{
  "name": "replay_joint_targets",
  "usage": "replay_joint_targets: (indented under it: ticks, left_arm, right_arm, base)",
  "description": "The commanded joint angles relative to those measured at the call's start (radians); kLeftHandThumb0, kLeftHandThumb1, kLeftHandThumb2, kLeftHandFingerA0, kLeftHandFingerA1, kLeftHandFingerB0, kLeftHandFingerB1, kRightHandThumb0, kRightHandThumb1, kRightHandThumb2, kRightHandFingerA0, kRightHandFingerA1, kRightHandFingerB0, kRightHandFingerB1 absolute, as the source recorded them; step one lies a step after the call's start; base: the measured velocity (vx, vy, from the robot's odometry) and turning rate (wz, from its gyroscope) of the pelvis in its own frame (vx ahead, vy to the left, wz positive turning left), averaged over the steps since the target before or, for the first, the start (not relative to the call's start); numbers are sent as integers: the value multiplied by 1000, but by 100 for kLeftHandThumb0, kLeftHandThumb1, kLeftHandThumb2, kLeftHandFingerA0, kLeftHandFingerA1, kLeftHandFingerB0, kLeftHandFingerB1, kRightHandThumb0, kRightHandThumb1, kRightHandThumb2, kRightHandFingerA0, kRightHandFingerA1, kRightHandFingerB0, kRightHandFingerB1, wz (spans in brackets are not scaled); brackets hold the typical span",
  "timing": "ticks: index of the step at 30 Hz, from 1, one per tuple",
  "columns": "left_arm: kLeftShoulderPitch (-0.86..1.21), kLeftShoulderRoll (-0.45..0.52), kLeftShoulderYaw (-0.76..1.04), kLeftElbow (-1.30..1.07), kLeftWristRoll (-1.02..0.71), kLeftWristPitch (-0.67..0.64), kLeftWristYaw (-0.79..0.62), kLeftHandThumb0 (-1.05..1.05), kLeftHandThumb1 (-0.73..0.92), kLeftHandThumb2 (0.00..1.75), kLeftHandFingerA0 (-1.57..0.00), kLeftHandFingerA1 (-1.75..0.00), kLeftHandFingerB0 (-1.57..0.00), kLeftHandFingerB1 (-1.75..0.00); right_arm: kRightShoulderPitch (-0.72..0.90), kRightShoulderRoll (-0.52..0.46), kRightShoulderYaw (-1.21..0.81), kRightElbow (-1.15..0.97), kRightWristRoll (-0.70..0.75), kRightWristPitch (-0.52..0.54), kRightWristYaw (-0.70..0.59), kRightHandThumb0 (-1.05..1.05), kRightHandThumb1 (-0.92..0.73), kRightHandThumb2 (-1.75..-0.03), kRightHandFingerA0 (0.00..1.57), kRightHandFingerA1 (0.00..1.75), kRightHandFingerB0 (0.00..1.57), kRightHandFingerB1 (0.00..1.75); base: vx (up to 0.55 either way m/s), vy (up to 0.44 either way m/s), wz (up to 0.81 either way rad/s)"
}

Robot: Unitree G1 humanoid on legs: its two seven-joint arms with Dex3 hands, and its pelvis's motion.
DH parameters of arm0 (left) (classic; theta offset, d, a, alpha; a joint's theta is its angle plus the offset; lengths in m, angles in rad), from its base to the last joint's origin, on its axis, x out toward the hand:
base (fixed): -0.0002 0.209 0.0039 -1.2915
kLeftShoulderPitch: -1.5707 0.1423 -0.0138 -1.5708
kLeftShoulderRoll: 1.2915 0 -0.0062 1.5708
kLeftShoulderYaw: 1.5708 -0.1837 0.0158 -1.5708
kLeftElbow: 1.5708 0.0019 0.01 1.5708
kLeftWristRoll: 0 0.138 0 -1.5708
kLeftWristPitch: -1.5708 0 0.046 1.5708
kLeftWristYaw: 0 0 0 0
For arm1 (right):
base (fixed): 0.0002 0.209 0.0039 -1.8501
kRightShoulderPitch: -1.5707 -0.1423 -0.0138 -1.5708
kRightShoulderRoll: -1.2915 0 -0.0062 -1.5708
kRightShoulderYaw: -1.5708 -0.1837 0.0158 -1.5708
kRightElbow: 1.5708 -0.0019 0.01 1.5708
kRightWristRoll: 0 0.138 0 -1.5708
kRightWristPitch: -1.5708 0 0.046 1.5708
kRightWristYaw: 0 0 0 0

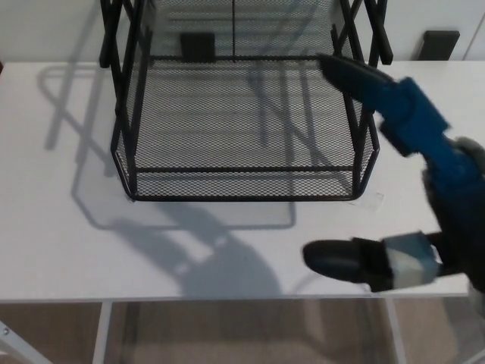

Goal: The robot walks towards a file tray kept in the middle of a desk and uses its right hand to grab a tray and pulls it out towards itself

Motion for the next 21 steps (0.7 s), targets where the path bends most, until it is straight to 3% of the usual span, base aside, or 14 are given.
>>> replay_joint_targets:
  ticks: [1, 3, 4, 6, 7, 11, 12, 14, 17, 20, 21]
  left_arm:
    - [-10, 32, -60, -33, 84, -39, 23, -35, 32, 55, -40, -39, -30, -34]
    - [-13, 37, -70, -25, 97, -58, 27, -40, 33, 54, -40, -39, -30, -34]
    - [-12, 38, -76, -29, 105, -57, 33, -49, 26, 66, -36, -47, -27, -42]
    - [-12, 39, -84, -32, 112, -51, 43, -48, 27, 65, -37, -47, -27, -42]
    - [-10, 37, -86, -31, 113, -54, 45, -47, 27, 65, -37, -47, -27, -42]
    - [-14, 38, -86, -25, 111, -54, 45, -47, 27, 64, -36, -46, -28, -41]
    - [-15, 38, -88, -27, 112, -52, 45, -47, 26, 64, -37, -46, -27, -41]
    - [-17, 42, -92, -29, 114, -56, 40, -47, 27, 64, -36, -46, -27, -41]
    - [-13, 45, -97, -38, 115, -53, 36, -47, 28, 64, -35, -46, -26, -41]
    - [-13, 48, -110, -44, 128, -49, 49, -49, 27, 65, -35, -45, -26, -41]
    - [-13, 49, -112, -37, 128, -56, 47, -50, 25, 63, -35, -45, -26, -40]
  right_arm:
    - [-353, -69, 331, 293, -1053, 243, 15, -71, -32, -68, 2, 36, 9, 42]
    - [-371, -74, 344, 321, -1066, 263, 0, -73, -31, -67, 3, 39, 10, 43]
    - [-378, -76, 350, 330, -1071, 271, 2, -74, -31, -68, 2, 37, 8, 42]
    - [-390, -74, 361, 350, -1067, 290, -5, -77, -31, -66, 3, 38, 10, 42]
    - [-392, -75, 366, 355, -1065, 294, -5, -74, -39, -53, 0, 45, 13, 38]
    - [-419, -74, 392, 392, -1084, 325, -14, -75, -40, -53, 0, 45, 11, 37]
    - [-423, -70, 397, 399, -1078, 335, -12, -77, -29, -66, 3, 37, 7, 39]
    - [-429, -68, 410, 421, -1072, 350, -21, -77, -29, -65, 3, 38, 9, 40]
    - [-420, -64, 430, 433, -1066, 367, -21, -73, -42, -53, 0, 45, 13, 36]
    - [-416, -65, 448, 440, -1074, 379, -16, -74, -39, -53, 0, 45, 12, 37]
    - [-407, -60, 458, 443, -1076, 393, 7, -76, -27, -64, 1, 31, 7, 37]
  base:
    - [0, 0, 0]
    - [0, 0, 0]
    - [0, 0, 0]
    - [0, 0, 0]
    - [0, 0, 0]
    - [0, 0, 0]
    - [0, 0, 0]
    - [0, 0, 0]
    - [0, 0, 0]
    - [0, 0, 0]
    - [0, 0, 0]
